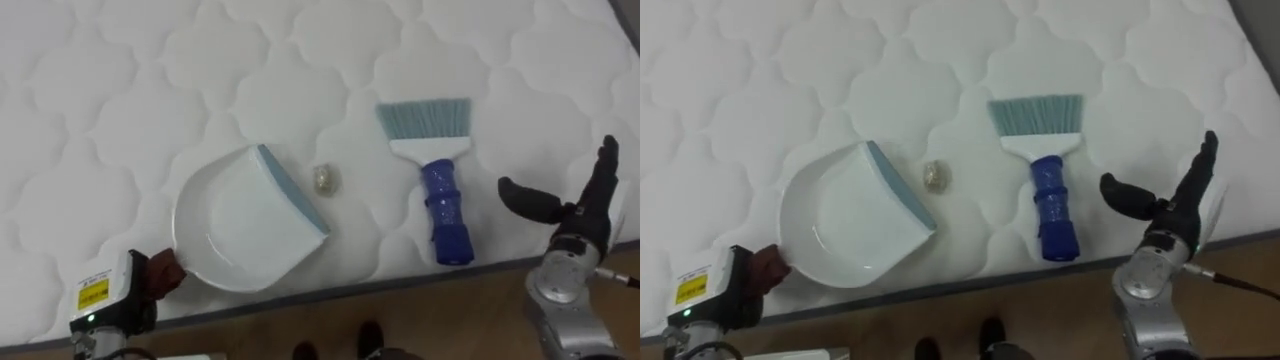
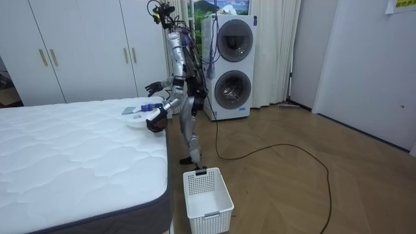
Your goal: Clean bed
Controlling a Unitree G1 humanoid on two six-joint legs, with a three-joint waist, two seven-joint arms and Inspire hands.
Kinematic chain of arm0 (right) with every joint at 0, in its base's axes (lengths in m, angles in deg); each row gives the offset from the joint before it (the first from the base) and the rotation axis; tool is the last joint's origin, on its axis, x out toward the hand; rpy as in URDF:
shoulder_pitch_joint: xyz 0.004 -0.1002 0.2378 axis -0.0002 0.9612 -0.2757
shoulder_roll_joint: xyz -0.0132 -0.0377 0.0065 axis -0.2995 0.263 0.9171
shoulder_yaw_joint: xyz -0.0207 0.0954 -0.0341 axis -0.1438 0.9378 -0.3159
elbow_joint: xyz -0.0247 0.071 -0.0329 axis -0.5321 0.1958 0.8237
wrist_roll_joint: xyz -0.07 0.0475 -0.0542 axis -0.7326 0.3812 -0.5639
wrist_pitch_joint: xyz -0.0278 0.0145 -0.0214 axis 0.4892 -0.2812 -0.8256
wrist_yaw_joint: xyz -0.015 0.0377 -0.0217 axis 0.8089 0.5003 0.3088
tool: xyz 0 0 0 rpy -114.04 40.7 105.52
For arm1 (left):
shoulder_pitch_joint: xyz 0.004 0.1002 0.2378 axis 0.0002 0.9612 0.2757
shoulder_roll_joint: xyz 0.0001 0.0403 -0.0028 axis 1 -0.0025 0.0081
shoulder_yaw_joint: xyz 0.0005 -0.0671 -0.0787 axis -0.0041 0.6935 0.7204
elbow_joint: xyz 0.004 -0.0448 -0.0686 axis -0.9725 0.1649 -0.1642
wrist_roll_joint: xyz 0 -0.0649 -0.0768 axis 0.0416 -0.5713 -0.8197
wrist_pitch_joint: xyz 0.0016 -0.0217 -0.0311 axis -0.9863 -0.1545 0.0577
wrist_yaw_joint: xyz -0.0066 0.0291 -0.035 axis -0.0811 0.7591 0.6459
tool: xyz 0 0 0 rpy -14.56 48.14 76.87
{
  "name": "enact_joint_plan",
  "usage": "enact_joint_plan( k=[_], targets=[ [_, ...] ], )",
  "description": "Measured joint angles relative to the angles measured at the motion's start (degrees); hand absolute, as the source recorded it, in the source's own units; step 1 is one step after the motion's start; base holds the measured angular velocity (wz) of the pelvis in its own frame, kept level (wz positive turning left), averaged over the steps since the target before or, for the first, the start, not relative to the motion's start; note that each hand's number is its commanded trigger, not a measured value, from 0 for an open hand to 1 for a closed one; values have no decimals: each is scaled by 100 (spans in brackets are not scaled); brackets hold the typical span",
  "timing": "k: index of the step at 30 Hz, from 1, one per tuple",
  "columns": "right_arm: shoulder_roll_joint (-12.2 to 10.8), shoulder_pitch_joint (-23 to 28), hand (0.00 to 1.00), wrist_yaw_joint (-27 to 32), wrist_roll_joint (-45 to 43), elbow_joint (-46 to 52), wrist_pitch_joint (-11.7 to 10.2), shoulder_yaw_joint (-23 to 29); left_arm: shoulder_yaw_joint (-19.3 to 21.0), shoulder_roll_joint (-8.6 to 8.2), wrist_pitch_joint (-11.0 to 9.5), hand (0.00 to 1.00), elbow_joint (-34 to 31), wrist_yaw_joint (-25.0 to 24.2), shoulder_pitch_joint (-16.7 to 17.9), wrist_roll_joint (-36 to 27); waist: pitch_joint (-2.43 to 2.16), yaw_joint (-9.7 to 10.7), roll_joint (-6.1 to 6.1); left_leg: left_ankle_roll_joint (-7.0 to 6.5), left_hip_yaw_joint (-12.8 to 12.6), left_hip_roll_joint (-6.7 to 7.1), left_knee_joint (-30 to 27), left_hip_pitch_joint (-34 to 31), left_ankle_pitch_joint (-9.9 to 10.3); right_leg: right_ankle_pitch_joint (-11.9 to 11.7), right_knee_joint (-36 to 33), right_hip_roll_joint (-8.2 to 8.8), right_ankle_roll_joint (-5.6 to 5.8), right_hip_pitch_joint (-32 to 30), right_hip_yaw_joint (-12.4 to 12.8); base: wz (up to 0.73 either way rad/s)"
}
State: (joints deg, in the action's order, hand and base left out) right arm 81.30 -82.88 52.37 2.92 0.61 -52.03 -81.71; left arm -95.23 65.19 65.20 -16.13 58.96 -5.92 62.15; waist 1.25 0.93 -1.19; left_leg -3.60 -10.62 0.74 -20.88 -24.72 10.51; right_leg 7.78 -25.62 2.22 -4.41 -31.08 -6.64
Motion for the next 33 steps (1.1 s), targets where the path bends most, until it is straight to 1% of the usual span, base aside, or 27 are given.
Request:
enact_joint_plan(
  k=[1, 4, 6, 9, 13, 17, 23, 29, 33],
  targets=[
    [0, 1, 0, 0, -1, 3, -1, -24, 0, 0, 5, 100, 17, -16, 1, 0, 2, 1, 0, 0, 0, 0, 5, 0, 0, 1, 4, 0, 2, 0, 0, 0],
    [-7, 1, 0, 3, 1, 7, -1, -168, -40, 0, 127, 100, 55, -158, -13, 5, 32, 0, -32, -6, -6, -1, 17, 3, 4, 5, 26, -2, 8, 8, -5, 0],
    [-11, -39, 0, -13, 6, 6, -1, -268, -72, 0, 191, 100, 80, -241, -38, 4, 79, -12, -79, -10, -21, 3, 45, 17, 6, 9, 17, -1, 15, -2, 17, -2],
    [-28, -64, 0, -84, 7, -10, 0, -352, -92, 1, 233, 100, 87, -264, -78, -9, 101, -28, -115, -10, -40, 10, 95, 28, 5, 25, -1, 1, 14, -28, 39, -3],
    [-33, -78, 0, -96, 25, -33, 0, -483, -115, 3, 247, 100, 187, -288, -187, -16, 101, -77, -114, -7, -60, 13, 108, 11, 3, 61, -46, 5, -5, -87, 53, 0],
    [-40, -87, 0, -249, 26, -86, 15, -612, -122, 12, 255, 100, 193, -447, -285, -15, 102, -108, -111, -7, -71, 26, 105, 11, 3, 111, -96, 25, -4, -109, 53, 0],
    [-45, -87, 0, -415, 24, -91, 19, -622, -120, 12, 261, 100, 185, -587, -351, -10, 115, -108, -91, -8, -71, 60, 106, 17, 3, 154, -126, 66, 14, -128, 48, 1],
    [-118, -87, 0, -537, 16, -89, 22, -621, -118, 12, 301, 100, 183, -662, -399, -7, 115, -110, -91, -9, -71, 66, 106, 13, 2, 156, -125, 73, 19, -133, 49, 0],
    [-125, -88, 0, -598, 15, -88, 24, -626, -118, 12, 340, 100, 178, -684, -423, 6, 114, -114, -93, -9, -71, 67, 105, 6, 2, 156, -124, 71, 19, -140, 50, 0]
  ],
)
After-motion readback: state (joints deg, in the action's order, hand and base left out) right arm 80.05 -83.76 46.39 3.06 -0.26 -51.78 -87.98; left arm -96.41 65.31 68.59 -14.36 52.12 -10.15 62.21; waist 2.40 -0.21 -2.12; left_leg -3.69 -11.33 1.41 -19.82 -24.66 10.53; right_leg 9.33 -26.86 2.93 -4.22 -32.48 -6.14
